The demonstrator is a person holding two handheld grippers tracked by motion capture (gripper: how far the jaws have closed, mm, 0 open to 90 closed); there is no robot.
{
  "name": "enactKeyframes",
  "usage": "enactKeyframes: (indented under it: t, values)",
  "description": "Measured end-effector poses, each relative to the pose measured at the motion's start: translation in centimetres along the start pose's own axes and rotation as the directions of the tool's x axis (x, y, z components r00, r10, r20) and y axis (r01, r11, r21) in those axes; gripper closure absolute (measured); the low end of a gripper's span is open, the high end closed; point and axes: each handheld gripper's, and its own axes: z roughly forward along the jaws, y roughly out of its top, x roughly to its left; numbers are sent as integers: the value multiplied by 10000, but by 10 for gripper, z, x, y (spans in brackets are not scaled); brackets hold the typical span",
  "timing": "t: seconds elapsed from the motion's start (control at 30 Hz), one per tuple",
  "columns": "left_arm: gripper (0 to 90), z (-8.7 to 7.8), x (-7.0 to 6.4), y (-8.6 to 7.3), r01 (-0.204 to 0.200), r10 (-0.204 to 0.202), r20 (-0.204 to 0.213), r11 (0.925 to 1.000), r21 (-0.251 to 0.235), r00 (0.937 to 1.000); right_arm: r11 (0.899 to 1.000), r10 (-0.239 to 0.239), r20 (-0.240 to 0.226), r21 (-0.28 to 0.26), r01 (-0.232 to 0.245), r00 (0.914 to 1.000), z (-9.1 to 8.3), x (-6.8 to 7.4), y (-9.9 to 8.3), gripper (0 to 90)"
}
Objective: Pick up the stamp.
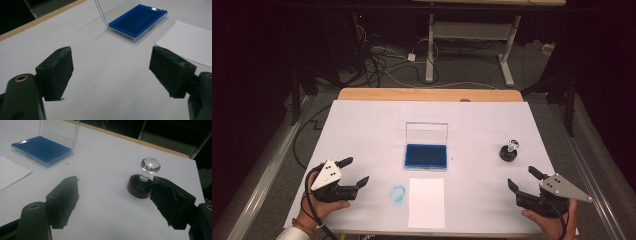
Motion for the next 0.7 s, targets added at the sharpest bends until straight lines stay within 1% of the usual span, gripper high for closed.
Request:
enactKeyframes:
  t: [0.03, 0.07, 0.1, 0.17, 0.2, 0.23, 0.27, 0.33, 0.37, 0.43, 0.47, 0.5, 0.57, 0.6, 0.67, 0.7]
  values:
    - [183, 1, 0, 0, -31, 31, 37, 10000, 80, 10000, 10000, 1, 0, 29, -1, 10000, 0, -1, 0, 235]
    - [181, 3, 0, 0, -54, 50, 247, 9999, 150, 9997, 10000, 4, -36, 25, -4, 10000, 1, -2, 0, 236]
    - [180, 4, 0, -1, -14, 7, 316, 9998, 213, 9995, 10000, 10, -5, 76, -10, 10000, 1, -3, 0, 239]
    - [179, 4, 0, -1, -55, 45, 330, 9995, 299, 9994, 9999, 80, 0, 92, -80, 10000, 1, -5, 0, 243]
    - [175, 5, 0, -1, -71, 59, 343, 9994, 348, 9994, 9997, 159, 71, 164, -160, 9998, 2, -9, 1, 256]
    - [175, 5, 0, -2, -81, 65, 422, 9993, 370, 9991, 9997, 159, 71, 164, -160, 9998, 2, -9, 1, 256]
    - [175, 5, -1, -2, -142, 125, 416, 9990, 414, 9991, 9997, 178, 170, 186, -181, 9997, 3, -13, 1, 261]
    - [175, 5, 0, -2, -95, 78, 436, 9992, 390, 9990, 9995, 240, 262, 195, -245, 9994, 3, -15, 2, 261]
    - [175, 5, 0, -2, -59, 42, 426, 9992, 400, 9991, 9994, 314, 302, 106, -317, 9991, 5, -20, 5, 264]
    - [175, 6, 1, -3, -23, 3, 452, 9990, 441, 9990, 9993, 362, 391, 29, -363, 9986, 8, -25, 9, 268]
    - [175, 6, 0, -3, -66, 44, 433, 9986, 519, 9991, 9991, 412, 362, 19, -413, 9985, 10, -26, 11, 269]
    - [175, 6, 0, -3, -66, 44, 433, 9986, 519, 9991, 9989, 442, 426, 107, -447, 9981, 13, -27, 13, 270]
    - [175, 5, -2, -3, -115, 92, 454, 9986, 510, 9989, 9993, 351, 426, 146, -358, 9985, 19, -29, 16, 270]
    - [175, 5, -2, -3, -163, 140, 445, 9984, 533, 9989, 9993, 351, 426, 146, -358, 9985, 19, -29, 16, 270]
    - [175, 6, -2, -4, -157, 130, 459, 9982, 587, 9989, 9993, 133, 537, 346, -152, 9985, 30, -31, 22, 269]
    - [175, 6, -2, -4, -157, 130, 459, 9982, 587, 9989, 9993, 133, 537, 346, -152, 9985, 30, -31, 22, 269]
